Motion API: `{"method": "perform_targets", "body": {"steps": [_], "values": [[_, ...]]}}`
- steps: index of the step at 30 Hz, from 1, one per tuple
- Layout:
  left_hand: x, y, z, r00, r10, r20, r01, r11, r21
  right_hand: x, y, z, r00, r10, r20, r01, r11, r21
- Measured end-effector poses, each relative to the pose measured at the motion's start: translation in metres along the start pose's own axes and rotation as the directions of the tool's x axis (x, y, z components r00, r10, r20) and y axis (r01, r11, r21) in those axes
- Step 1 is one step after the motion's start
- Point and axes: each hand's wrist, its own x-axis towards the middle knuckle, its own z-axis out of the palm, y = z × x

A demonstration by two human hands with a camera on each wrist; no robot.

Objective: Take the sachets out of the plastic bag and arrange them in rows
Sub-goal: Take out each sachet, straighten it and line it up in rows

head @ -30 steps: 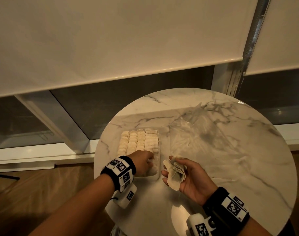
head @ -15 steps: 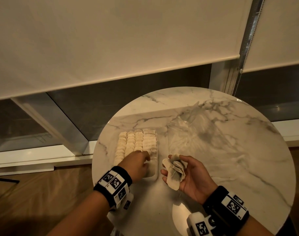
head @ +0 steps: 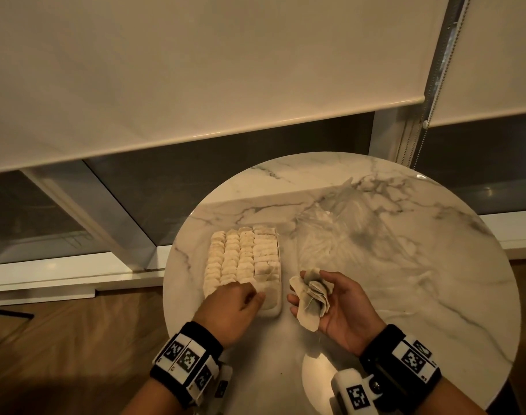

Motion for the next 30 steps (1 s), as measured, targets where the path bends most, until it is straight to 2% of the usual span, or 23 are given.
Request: {"method": "perform_targets", "body": {"steps": [3,5,16,22,30], "values": [[-0.016,-0.006,0.003,0.996,-0.085,0.021,0.079,0.972,0.223,0.001,0.000,0.000,1.000,-0.001,-0.008,0.001,1.000,-0.018],[-0.021,-0.006,0.008,0.988,-0.128,0.081,0.101,0.955,0.281,0.001,0.001,0.001,1.000,0.000,-0.010,0.000,1.000,-0.022],[-0.018,-0.013,0.024,0.979,-0.177,0.097,0.143,0.949,0.282,-0.003,0.001,0.003,1.000,-0.007,-0.012,0.006,0.999,-0.039],[-0.023,-0.011,0.018,0.985,-0.171,0.010,0.156,0.922,0.355,-0.003,0.001,0.005,1.000,-0.003,-0.005,0.002,0.999,-0.038],[-0.025,-0.009,0.024,0.982,-0.186,0.021,0.164,0.906,0.391,-0.003,0.002,0.005,1.000,0.003,-0.005,-0.003,1.000,-0.030]]}}
